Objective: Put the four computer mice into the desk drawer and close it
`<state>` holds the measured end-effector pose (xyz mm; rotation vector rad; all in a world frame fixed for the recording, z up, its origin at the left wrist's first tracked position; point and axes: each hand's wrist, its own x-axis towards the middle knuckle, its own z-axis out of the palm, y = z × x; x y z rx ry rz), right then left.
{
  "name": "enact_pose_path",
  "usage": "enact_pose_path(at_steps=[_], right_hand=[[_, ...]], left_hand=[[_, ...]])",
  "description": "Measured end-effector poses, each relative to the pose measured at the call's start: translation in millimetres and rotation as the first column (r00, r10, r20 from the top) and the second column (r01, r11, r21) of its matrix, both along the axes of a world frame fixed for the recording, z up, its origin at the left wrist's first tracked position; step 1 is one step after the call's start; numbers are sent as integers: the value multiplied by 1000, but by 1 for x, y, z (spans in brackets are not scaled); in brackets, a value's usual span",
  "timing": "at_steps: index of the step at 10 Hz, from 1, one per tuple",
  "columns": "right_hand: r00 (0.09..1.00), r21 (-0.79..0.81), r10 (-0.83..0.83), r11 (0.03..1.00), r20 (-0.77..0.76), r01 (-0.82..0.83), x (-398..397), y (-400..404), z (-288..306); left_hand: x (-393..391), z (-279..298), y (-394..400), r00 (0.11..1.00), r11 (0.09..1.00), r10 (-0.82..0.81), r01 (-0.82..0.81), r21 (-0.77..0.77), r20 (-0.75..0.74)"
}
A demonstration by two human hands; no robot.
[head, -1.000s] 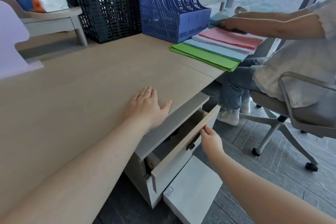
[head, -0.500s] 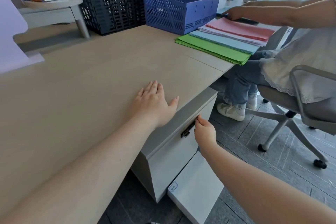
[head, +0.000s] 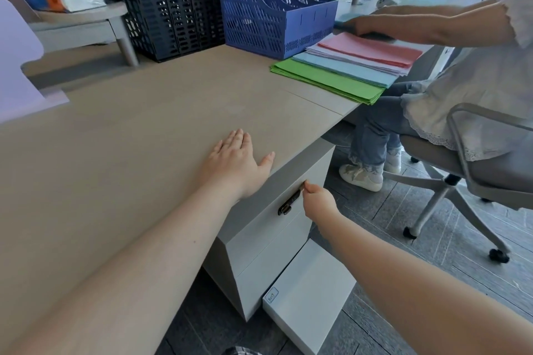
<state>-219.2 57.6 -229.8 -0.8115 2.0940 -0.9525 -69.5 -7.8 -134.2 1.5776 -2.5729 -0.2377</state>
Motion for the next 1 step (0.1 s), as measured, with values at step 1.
enact_pose_path(at_steps=[1], right_hand=[[992, 150, 119, 982, -38, -112, -2, 3, 11]], left_hand=[[1, 0, 0, 1000, 1000, -3, 3, 1, -15]])
